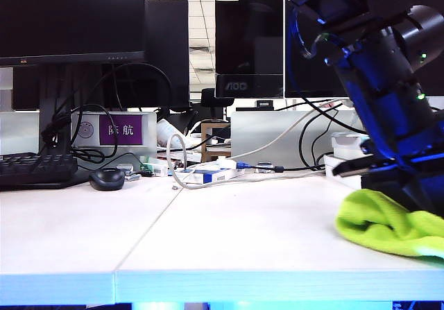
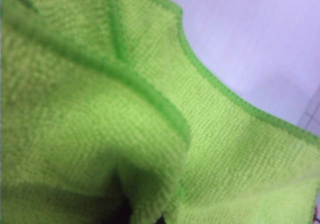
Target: Wipe the table from left to right using the rag.
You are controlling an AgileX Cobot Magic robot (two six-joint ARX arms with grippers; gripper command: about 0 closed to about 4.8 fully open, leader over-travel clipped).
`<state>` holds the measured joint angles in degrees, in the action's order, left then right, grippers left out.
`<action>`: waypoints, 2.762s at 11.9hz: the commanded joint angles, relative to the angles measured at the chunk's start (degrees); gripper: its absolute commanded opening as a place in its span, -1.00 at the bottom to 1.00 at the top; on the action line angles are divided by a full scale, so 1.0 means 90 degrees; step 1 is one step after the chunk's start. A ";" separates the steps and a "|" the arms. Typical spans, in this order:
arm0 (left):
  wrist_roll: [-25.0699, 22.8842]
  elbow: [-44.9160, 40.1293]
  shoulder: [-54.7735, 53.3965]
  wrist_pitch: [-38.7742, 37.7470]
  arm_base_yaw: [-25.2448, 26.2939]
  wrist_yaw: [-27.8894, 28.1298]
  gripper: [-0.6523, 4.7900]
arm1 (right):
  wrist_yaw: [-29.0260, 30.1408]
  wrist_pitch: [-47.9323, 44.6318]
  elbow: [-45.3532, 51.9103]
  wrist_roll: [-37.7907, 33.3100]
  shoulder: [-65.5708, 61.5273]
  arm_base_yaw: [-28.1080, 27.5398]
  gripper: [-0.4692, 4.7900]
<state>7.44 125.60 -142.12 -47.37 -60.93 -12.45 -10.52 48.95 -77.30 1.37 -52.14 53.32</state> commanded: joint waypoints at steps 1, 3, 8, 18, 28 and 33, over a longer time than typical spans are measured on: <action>0.0299 -0.0073 -0.0238 0.0410 -0.0058 -0.0199 -0.78 | -0.0007 -0.0085 -0.0019 0.0015 0.0007 0.0000 -0.83; 0.0301 -0.0073 -0.0265 0.0549 -0.0107 -0.0202 -0.78 | -0.0007 -0.0085 -0.0019 0.0015 0.0007 0.0000 -0.83; 0.0447 -0.0073 -0.0321 0.0988 -0.0236 -0.0192 -0.78 | -0.0007 -0.0085 -0.0019 0.0015 0.0007 0.0000 -0.83; 0.1127 -0.0053 -0.0622 0.2375 -0.0321 -0.0386 -0.78 | -0.0002 -0.0085 -0.0019 0.0012 0.0007 0.0000 -0.83; 0.1171 0.0464 -0.0964 0.2169 -0.0444 -0.0350 -0.78 | -0.0005 -0.0083 -0.0019 0.0015 0.0007 0.0000 -0.83; 0.1124 0.1268 -0.0945 0.1535 -0.0313 -0.0760 0.84 | -0.0010 -0.0112 -0.0019 0.0015 0.0029 0.0000 -0.83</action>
<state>17.67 135.00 -150.71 -30.44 -64.29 -19.14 -10.52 48.95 -77.30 1.37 -52.12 53.32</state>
